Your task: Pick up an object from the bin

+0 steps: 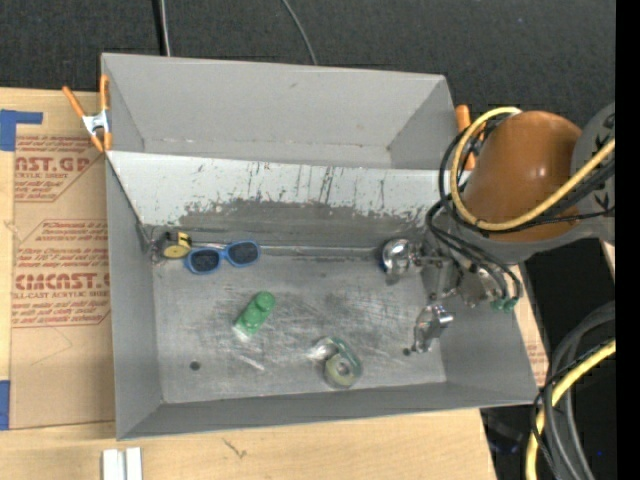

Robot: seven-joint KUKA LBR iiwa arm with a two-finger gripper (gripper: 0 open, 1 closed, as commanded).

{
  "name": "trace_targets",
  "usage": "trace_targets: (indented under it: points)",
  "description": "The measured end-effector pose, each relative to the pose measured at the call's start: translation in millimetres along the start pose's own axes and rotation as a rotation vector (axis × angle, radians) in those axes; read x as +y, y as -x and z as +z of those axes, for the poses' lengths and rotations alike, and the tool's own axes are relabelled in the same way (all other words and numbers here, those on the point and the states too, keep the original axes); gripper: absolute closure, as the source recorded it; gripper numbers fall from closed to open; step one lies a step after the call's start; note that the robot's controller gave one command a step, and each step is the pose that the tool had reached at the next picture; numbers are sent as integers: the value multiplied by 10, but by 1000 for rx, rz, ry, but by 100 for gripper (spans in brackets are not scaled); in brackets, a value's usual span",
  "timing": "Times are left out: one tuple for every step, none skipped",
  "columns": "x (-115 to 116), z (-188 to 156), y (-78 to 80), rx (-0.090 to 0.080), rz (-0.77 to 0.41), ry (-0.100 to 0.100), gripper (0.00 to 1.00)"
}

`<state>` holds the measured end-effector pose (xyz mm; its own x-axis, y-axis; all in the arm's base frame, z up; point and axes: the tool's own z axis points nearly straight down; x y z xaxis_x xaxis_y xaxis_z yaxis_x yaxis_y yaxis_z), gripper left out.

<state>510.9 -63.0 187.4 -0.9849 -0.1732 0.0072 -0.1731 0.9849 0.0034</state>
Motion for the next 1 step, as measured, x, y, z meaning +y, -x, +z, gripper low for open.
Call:
trace_targets:
  points:
    - [1068,1159,-7,-20,47,-4,0]
